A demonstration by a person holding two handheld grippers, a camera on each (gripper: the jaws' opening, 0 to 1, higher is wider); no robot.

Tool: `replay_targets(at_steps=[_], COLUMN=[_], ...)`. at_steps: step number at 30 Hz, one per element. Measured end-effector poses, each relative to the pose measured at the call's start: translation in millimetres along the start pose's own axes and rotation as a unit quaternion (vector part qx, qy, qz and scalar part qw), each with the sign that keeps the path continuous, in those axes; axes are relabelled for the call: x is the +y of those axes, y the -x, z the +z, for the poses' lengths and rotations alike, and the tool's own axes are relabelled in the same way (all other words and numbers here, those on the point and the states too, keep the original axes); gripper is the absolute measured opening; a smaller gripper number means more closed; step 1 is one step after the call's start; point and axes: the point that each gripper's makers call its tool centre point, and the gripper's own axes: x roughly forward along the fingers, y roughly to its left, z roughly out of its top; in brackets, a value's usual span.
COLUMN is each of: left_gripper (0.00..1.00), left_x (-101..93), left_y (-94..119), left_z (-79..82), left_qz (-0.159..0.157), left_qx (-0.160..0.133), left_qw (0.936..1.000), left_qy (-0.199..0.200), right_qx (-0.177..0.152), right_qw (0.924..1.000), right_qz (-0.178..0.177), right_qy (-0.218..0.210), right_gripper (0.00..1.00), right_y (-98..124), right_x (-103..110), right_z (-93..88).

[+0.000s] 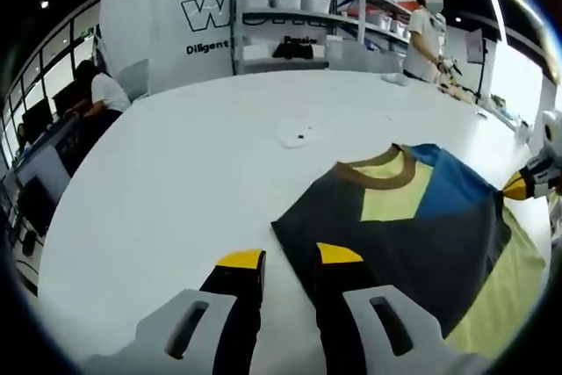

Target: Fold the garment on the visible template until the final outline fits inside the template.

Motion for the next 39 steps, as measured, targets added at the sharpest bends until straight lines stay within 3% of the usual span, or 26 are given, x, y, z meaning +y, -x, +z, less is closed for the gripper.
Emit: replay_targets(at_steps=[10, 15, 25, 28, 29, 34, 39], left_gripper=[0.12, 0.04, 0.03, 0.03, 0.03, 0.03, 0.03], left_x=[-1.3, 3.8, 10.4, 15.3, 24.4, 26.9, 22.6], left_y=[-14, -17, -15, -16, -14, -14, -10], left_z=[-5.9, -5.8, -4.1, -0.8, -0.5, -2.9, 13.9], left_qz=[0.001, 0.013, 0.011, 0.023, 0.045, 0.033, 0.018], left_qx=[0.019, 0.017, 0.009, -0.002, -0.003, -0.001, -0.034], left_qw=[0.9994, 0.9971, 0.9997, 0.9996, 0.9988, 0.9994, 0.9993], left_qy=[-0.028, -0.073, -0.020, -0.016, -0.020, 0.001, -0.002], right_qx=[-0.001, 0.000, -0.012, -0.006, -0.003, 0.011, 0.024], right_qw=[1.0000, 1.0000, 0.9997, 0.9996, 0.9996, 0.9997, 0.9993], right_qz=[0.003, 0.002, -0.015, -0.017, -0.018, -0.017, -0.027], right_qy=[-0.006, -0.001, -0.014, -0.023, -0.023, -0.013, -0.007], right_gripper=[0.00, 0.00, 0.00, 0.00, 0.00, 0.00, 0.00], right_y=[-2, -2, 3, 3, 3, -2, -7], right_x=[2, 2, -7, -9, -10, -9, -9], right_z=[0.7, 0.5, 8.8, 8.4, 7.6, 6.1, 2.8])
